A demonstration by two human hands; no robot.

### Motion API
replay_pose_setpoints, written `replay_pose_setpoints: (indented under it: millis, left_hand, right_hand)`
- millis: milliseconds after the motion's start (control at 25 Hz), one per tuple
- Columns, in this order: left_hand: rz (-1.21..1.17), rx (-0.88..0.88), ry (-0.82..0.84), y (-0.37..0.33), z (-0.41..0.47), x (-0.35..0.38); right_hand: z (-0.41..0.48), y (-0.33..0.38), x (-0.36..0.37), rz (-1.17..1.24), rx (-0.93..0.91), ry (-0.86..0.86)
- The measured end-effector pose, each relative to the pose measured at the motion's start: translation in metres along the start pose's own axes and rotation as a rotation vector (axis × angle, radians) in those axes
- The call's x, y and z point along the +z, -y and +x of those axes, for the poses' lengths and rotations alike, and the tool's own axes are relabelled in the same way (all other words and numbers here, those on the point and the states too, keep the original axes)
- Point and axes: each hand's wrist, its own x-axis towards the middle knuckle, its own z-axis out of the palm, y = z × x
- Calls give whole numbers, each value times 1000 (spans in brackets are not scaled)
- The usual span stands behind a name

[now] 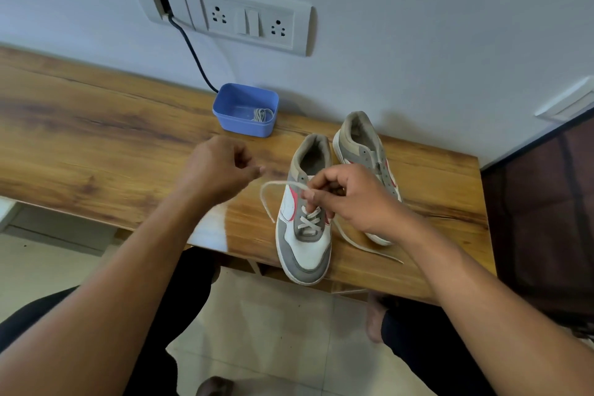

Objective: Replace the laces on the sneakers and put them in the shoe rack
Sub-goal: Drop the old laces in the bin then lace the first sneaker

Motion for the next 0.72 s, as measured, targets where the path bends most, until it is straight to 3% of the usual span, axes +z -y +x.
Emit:
replay_pose_setpoints:
  millis: [40, 160, 200, 360, 520, 720]
  left_hand:
    - [-38, -61, 32, -6, -8, 5]
    - [-503, -328, 430, -34, -39, 28]
    - [-623, -374, 456, -38, -43, 36]
    - [-818, -432, 280, -39, -38, 51]
    - [-1005, -439, 337, -39, -32, 52]
    - [-897, -424, 228, -29, -18, 42]
  right_hand:
    - [-2, -1, 0, 65, 6, -42]
    - [-2, -2, 10, 133, 30, -89]
    - [-2, -3, 11, 127, 26, -103]
    - [-9, 3, 5, 119, 23, -142]
    - [-18, 1, 15, 106, 67, 45]
    - [-35, -9, 28, -77, 76, 97]
